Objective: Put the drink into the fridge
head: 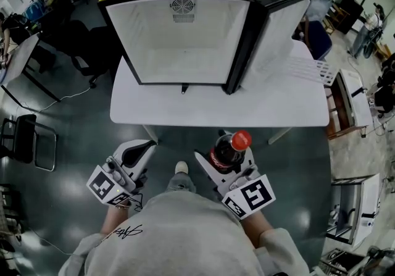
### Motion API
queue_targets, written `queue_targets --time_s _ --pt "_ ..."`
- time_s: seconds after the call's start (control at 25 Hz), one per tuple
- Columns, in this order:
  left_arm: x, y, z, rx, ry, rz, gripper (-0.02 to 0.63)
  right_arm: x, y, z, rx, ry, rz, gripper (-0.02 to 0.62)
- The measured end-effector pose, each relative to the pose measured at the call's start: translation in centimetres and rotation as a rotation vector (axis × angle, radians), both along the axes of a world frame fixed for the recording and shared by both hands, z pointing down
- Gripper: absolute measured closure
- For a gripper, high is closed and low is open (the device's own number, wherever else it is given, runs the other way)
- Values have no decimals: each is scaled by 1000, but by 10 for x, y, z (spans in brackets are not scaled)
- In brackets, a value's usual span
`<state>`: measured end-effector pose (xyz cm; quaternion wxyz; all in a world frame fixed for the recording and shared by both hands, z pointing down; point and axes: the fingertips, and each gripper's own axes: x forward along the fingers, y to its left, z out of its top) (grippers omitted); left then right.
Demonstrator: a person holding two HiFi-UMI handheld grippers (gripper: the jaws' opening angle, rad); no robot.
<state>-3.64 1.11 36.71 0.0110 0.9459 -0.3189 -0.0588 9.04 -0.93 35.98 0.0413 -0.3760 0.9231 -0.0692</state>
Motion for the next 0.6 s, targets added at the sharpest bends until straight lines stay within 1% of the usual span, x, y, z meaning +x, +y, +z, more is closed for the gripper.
queue_targets --time_s 0.28,0.6 --pt "-8 -33 -1 -7 1 11 603 -7 -31 0 -15 -6 19 281" --pt "-19 -64 -6 0 -3 27 603 -17 -61 -4 -8 -11 38 281"
